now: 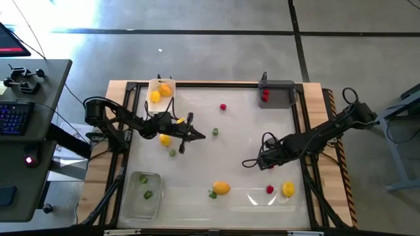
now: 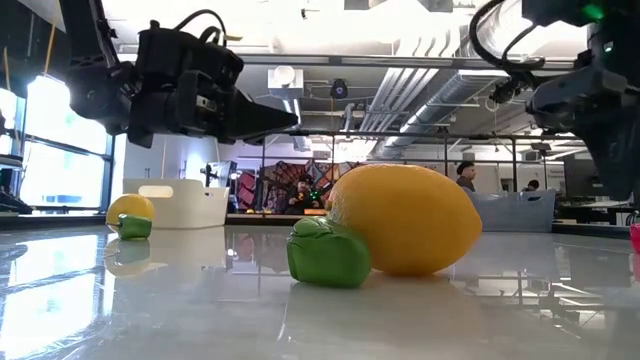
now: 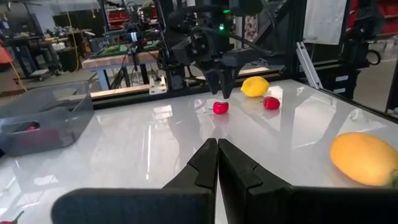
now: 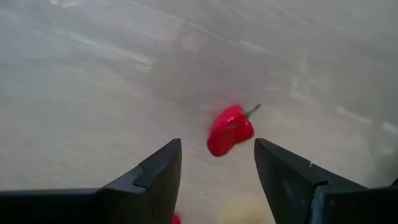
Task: Sort produce into baskets
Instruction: Put the red bell pepper into the black bin
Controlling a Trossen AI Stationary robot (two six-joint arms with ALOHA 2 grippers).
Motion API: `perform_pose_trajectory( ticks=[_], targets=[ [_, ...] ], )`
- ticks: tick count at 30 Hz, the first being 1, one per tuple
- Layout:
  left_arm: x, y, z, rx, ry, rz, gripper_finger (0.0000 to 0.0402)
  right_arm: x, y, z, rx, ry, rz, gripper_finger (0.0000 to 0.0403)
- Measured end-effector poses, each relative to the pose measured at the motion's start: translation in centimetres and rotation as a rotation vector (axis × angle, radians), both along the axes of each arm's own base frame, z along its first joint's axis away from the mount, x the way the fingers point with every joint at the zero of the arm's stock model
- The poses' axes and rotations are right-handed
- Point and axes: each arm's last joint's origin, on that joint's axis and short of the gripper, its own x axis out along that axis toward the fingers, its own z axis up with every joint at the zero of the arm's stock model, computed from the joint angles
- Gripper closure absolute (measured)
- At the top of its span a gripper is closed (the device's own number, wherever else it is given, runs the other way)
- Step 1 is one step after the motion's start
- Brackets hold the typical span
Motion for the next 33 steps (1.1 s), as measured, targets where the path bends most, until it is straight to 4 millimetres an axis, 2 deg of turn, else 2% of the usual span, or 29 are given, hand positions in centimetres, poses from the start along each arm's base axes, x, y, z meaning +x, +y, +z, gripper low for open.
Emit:
perform_pose_trajectory(
  ticks=[4,17,21,33],
  targets=[
    [0.0,0.0,-0.1,-0.003,0.016,0.0,0.0401,0.0,0.2,-0.2,0.005,0.022,-0.042,0.0208],
    [0.0,0.0,-0.3,0.008,0.027,0.0,0.0401,1.1,0.8,-3.0,-0.004,0.146,-0.043,0.022],
    [0.0,0.0,-0.3,0.016,0.025,0.003,0.0401,1.2,0.9,-3.1,-0.001,0.148,-0.02,0.0251],
    [0.3,0.1,0.0,0.056,0.01,0.004,0.0401,1.2,0.8,-3.1,-0.043,0.125,0.102,0.038]
  ],
)
